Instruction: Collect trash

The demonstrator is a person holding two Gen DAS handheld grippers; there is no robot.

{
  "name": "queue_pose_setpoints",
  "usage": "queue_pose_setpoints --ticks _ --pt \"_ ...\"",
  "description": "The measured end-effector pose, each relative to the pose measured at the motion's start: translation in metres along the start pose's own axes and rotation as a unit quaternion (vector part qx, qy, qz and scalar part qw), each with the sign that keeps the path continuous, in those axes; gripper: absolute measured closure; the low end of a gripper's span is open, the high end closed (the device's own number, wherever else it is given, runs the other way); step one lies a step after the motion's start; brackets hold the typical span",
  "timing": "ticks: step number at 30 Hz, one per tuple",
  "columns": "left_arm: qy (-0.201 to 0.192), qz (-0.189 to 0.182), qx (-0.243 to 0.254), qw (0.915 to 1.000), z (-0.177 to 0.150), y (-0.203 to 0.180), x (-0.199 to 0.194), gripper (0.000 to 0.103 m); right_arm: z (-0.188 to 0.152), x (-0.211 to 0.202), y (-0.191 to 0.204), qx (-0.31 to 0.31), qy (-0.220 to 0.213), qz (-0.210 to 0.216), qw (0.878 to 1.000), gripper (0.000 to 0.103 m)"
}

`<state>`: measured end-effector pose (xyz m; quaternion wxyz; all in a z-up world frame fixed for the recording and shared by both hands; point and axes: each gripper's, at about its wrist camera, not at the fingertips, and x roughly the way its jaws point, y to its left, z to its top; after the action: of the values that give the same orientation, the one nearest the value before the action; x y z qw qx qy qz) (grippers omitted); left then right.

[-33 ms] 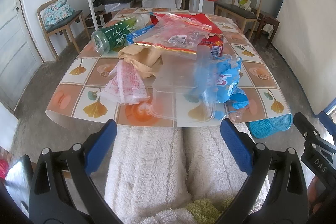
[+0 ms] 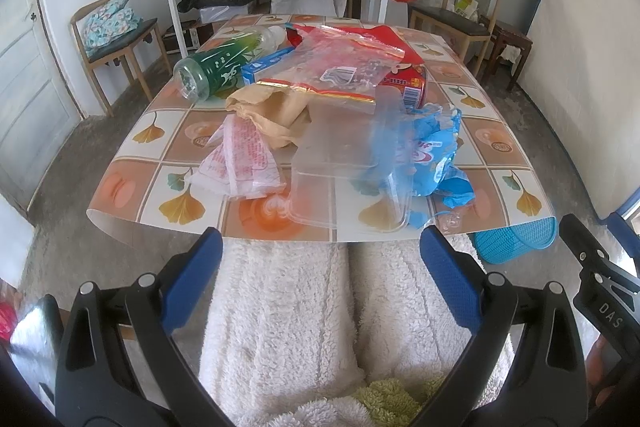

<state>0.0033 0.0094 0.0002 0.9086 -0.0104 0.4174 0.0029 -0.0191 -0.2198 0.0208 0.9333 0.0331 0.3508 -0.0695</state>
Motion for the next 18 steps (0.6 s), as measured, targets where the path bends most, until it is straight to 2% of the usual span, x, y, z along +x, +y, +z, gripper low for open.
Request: queue_pose_setpoints --ticks 18 --pt "0.001 0.000 0.000 1.0000 -0.0024 -0.0007 -0.0057 0.007 -0.0008 0.0002 0.0011 0.000 -0.001 -0.001 1.000 0.006"
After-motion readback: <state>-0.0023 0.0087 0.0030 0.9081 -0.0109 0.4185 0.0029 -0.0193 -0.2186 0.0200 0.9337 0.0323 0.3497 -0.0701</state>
